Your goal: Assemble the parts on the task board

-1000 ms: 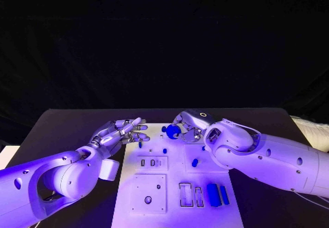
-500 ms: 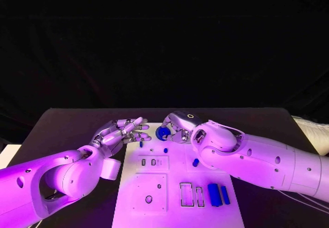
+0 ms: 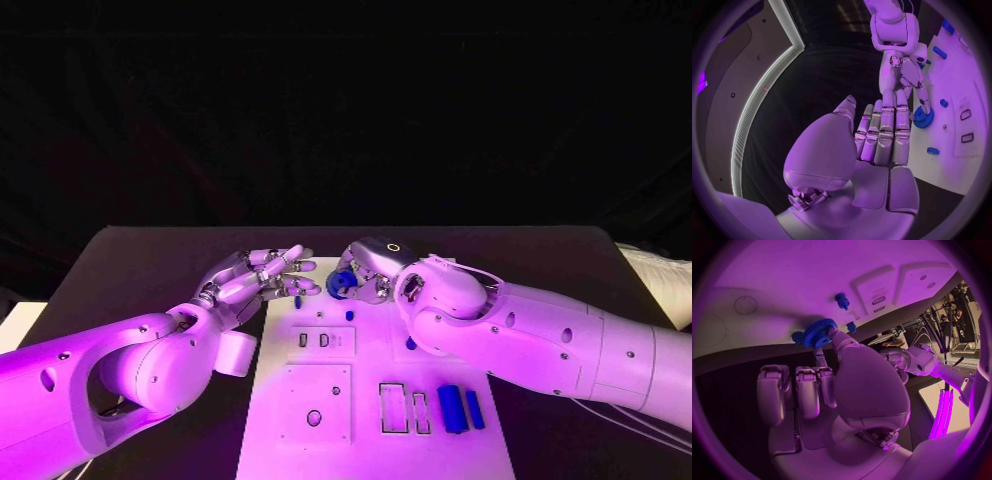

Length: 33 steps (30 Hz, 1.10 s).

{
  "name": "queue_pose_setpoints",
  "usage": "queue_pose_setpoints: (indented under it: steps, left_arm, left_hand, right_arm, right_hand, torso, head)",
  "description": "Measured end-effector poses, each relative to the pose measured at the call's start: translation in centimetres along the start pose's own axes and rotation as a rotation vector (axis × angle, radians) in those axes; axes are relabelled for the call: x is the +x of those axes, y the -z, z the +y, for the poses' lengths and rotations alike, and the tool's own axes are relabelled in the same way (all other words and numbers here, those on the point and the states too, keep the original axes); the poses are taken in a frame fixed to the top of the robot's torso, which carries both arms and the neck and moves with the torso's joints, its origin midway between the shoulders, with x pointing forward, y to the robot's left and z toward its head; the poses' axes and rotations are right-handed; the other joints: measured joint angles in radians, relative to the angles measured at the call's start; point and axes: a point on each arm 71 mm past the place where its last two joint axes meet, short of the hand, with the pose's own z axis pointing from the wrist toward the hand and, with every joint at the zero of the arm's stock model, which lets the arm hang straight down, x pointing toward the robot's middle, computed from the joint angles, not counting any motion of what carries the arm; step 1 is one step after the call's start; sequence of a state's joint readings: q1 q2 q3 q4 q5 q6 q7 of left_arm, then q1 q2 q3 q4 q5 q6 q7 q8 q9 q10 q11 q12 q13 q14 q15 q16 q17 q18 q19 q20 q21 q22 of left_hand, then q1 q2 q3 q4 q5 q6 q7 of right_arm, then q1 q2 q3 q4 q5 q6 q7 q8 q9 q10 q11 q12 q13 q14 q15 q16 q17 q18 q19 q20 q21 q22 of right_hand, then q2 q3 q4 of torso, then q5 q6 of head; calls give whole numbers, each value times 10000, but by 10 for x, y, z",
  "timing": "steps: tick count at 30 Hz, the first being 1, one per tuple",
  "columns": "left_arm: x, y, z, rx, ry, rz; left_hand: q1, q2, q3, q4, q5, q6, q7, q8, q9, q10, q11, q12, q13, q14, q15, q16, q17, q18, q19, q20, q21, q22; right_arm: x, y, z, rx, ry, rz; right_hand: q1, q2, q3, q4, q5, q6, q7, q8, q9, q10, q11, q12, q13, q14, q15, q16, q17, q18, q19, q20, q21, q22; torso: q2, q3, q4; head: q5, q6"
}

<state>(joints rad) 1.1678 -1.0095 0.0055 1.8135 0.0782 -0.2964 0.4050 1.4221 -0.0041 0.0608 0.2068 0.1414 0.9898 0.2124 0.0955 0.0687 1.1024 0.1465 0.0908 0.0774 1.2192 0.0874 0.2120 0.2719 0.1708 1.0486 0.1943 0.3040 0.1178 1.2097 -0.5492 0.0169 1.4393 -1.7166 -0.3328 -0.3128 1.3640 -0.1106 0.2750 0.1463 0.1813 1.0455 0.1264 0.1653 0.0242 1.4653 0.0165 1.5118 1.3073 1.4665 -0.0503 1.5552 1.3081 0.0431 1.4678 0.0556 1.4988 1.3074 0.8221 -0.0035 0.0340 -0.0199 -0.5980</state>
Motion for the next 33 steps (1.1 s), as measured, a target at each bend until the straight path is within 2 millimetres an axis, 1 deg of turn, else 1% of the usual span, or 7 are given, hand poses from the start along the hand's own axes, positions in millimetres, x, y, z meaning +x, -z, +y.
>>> queue_pose_setpoints:
  steps: [5, 8, 11, 13, 19, 22, 33]
  left_arm:
    - [0, 0, 0, -1, -1, -2]
    - [0, 0, 0, -2, -2, -5]
    - [0, 0, 0, -4, -2, -5]
    - [0, 0, 0, -6, -3, -6]
    - [-1, 1, 0, -15, -5, -12]
    - [-1, 1, 0, -24, -6, -13]
    - [-1, 1, 0, -65, -10, -23]
  left_hand:
    - [0, 0, 0, 0, 0, 0, 0, 0, 0, 0, 0, 0, 0, 0, 0, 0, 3, 0, 0, 0, 0, -4]
    - [0, 0, 0, 0, 0, 0, 0, 0, 0, 0, 0, 0, 0, 0, 0, 0, 3, 1, 0, 0, 0, -4]
    - [0, 0, 0, 0, 0, 0, 0, 0, 0, 0, 0, 0, 0, 0, 0, 0, 3, 0, 0, 0, 0, -4]
    - [0, 0, 0, 0, 0, 0, 0, 0, 0, 0, 0, 0, 1, 0, 0, 0, 2, 0, 0, 0, 1, -4]
    - [0, 0, 0, 0, 0, 0, 0, 0, 0, 0, 0, 0, 1, 0, 0, 0, 2, 1, 0, 0, 1, -3]
    - [0, 0, 0, 0, 0, 0, 0, -2, 0, 0, 0, 0, 1, 0, 0, 0, 2, 1, 0, 0, 1, -3]
    - [0, 0, 0, 0, 0, 0, 0, -38, 0, 0, 0, 0, 1, 0, 0, 0, 20, 1, 0, 0, 1, -3]
  right_arm:
    - [1, -1, -3, 93, 36, 24]
    - [5, -1, -6, 204, 63, 104]
    - [7, -1, -5, 218, 57, 166]
    - [7, -2, -5, 218, 40, 213]
    - [10, -3, -5, 263, -37, 493]
    - [11, -3, -6, 307, -106, 644]
    - [10, -4, -11, 512, -407, 796]
  right_hand:
    - [-228, -84, 1, 1, 7, 20, -21, -280, 76, 9, 130, -196, 5, -5, 43, 0, -1, 3, 0, 0, 0, 0]
    - [-523, -88, -68, 135, -387, -581, 130, -649, 681, 10, 308, -470, 8, -19, 201, 0, -1, 8, -9, 123, 0, -1]
    - [-999, -377, -451, 584, -1147, -1034, 260, -971, 565, 14, 436, -651, 8, 2, 324, 0, -2, 13, -19, 258, 0, -1]
    - [-1344, -410, -956, 1085, -1119, -1130, 338, -1001, 547, 13, 482, -660, 8, -22, 376, -1, -2, 14, 0, 326, 0, -1]
    - [-2530, 219, -2205, 1451, -102, -1067, 274, -1011, 602, 14, 482, -660, 8, -1, 397, -1, -2, 14, -35, 361, 0, -1]
    - [-3026, 649, -2599, 1464, -31, -910, 234, -1002, 621, 14, 482, -660, 7, -1, 397, -1, -3, 14, -35, 361, 69, -1]
    - [-2922, 1008, -2956, 1417, 354, -791, 184, -957, 713, 14, 482, -618, 6, -1, 397, -1, -4, 15, -35, 361, 69, 6]
  torso:
    - [-1, 0, 0]
    - [-1, 1, 0]
    - [-2, 6, -1]
    - [-1, 8, -1]
    - [-1, 9, -4]
    - [-2, 9, -4]
    - [-2, 10, -3]
  head:
    - [-11, 15]
    - [-15, 23]
    - [-18, 26]
    - [-19, 27]
    - [-19, 21]
    - [-25, 15]
    - [-37, 6]
